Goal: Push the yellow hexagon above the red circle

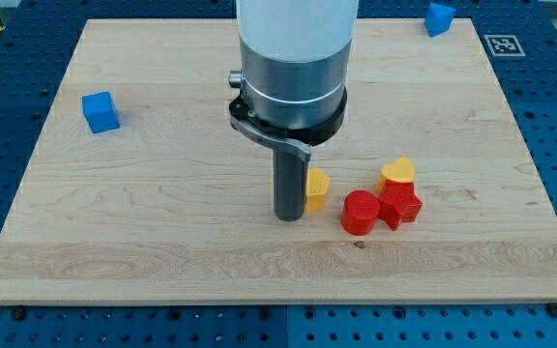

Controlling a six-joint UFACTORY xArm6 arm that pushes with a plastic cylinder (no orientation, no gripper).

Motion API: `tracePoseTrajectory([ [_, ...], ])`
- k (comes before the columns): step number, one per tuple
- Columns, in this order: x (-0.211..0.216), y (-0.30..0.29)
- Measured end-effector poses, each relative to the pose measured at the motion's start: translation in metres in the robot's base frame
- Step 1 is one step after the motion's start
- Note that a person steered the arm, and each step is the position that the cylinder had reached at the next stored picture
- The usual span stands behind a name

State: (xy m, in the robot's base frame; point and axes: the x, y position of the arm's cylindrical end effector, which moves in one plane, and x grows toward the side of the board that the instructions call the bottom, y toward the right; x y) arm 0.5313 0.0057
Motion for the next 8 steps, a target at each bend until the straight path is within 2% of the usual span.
tracePoseTrajectory([
  [7, -0.033, 0.002],
  [8, -0.033, 0.016],
])
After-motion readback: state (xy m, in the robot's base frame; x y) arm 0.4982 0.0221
